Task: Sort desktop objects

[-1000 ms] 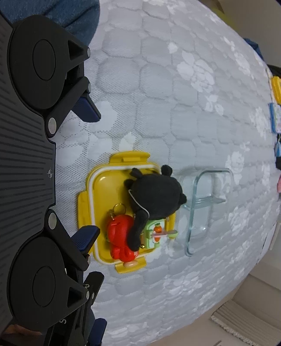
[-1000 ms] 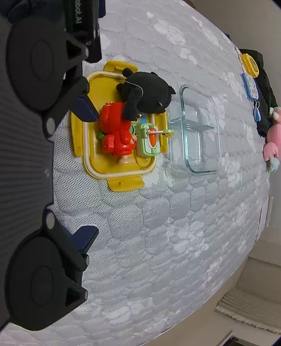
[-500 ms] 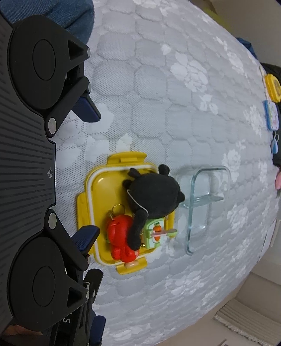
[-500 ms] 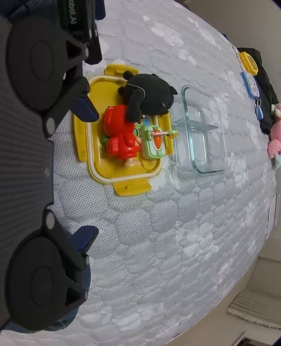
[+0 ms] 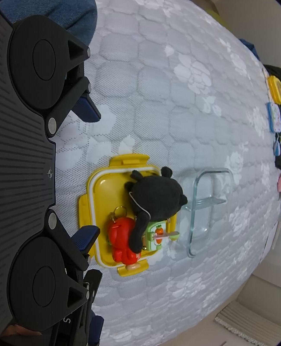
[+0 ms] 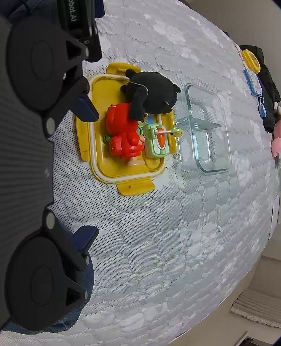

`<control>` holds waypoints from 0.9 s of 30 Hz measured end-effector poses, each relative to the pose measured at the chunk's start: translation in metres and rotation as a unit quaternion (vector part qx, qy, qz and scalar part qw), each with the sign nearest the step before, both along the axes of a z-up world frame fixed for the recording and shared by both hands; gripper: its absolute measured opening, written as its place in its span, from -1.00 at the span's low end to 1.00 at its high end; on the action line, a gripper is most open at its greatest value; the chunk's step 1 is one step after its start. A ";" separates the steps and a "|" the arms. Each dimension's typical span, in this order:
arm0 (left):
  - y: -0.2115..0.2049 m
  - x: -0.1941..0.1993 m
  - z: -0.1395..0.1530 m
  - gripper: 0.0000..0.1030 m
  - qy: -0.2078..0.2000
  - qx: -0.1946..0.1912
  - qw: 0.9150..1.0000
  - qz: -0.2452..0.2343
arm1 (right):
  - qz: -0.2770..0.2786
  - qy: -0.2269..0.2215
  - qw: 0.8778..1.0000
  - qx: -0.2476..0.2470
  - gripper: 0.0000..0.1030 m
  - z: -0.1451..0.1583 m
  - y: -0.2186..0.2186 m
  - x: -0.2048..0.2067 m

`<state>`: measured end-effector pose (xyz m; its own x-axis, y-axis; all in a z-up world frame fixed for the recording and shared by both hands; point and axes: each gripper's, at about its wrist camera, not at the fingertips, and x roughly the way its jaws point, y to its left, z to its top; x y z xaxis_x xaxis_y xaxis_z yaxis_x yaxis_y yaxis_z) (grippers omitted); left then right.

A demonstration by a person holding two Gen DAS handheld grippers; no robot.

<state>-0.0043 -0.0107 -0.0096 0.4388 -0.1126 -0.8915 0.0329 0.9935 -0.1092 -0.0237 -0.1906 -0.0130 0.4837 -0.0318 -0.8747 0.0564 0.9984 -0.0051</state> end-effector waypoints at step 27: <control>0.001 0.002 -0.006 1.00 0.020 -0.004 1.000 -0.001 | 0.007 0.008 1.000 -0.002 0.99 -0.004 0.005 0.001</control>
